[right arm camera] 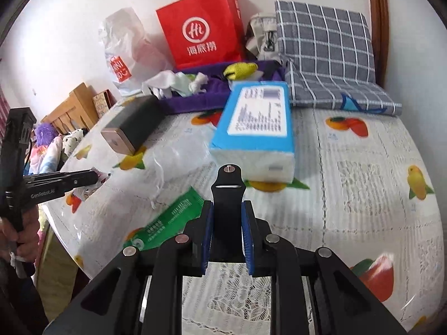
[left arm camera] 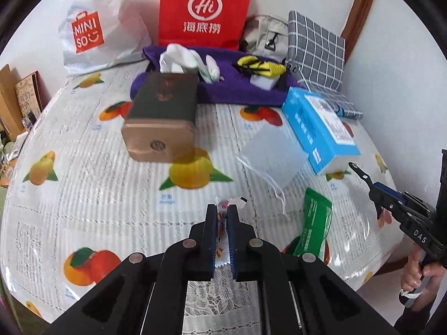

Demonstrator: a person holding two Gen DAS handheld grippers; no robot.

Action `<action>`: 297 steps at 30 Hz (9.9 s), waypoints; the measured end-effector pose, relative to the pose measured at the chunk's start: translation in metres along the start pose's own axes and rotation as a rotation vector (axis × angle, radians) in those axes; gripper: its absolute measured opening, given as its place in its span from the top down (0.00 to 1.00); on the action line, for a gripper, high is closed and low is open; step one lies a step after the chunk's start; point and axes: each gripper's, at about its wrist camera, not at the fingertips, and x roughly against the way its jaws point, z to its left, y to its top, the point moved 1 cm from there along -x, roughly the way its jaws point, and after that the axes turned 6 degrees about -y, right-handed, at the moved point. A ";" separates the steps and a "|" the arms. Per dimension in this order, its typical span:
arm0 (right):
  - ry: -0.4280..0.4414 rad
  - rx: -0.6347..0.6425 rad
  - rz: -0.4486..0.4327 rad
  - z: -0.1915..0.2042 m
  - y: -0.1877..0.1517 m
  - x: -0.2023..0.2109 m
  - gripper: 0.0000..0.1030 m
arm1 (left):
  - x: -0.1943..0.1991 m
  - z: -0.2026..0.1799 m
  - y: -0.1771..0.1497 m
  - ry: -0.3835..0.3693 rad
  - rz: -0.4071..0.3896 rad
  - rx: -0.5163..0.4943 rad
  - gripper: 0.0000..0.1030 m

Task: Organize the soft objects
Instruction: 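Carry the snack packet in the left gripper toward the towel while the right gripper moves back, then lower the snack packet onto the purple towel and open the left gripper, then lift the left gripper off the towel while the right gripper withdraws, then grasp the green packet with the right gripper while the left gripper moves to the mesh bag, then grasp the translucent mesh bag with the left gripper while the right gripper lifts the green packet, then carry the green packet in the right gripper and mesh bag in the left over the towel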

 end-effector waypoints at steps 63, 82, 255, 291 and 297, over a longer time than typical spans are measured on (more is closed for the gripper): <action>0.095 0.045 -0.061 0.032 0.254 -0.150 0.80 | -0.066 0.037 0.228 0.001 -0.088 0.008 0.92; 0.054 0.008 0.096 0.003 0.247 -0.225 0.80 | -0.144 0.051 0.259 -0.058 -0.014 0.071 0.92; -0.135 -0.014 0.040 0.013 -0.043 -0.025 0.77 | -0.040 -0.041 0.011 -0.073 0.021 -0.178 0.95; -0.118 -0.025 -0.112 0.029 0.048 0.035 0.77 | 0.051 0.030 0.042 0.029 -0.144 0.046 0.95; -0.114 -0.023 -0.123 0.026 0.074 0.030 0.77 | 0.054 0.027 0.064 0.034 -0.169 0.040 0.95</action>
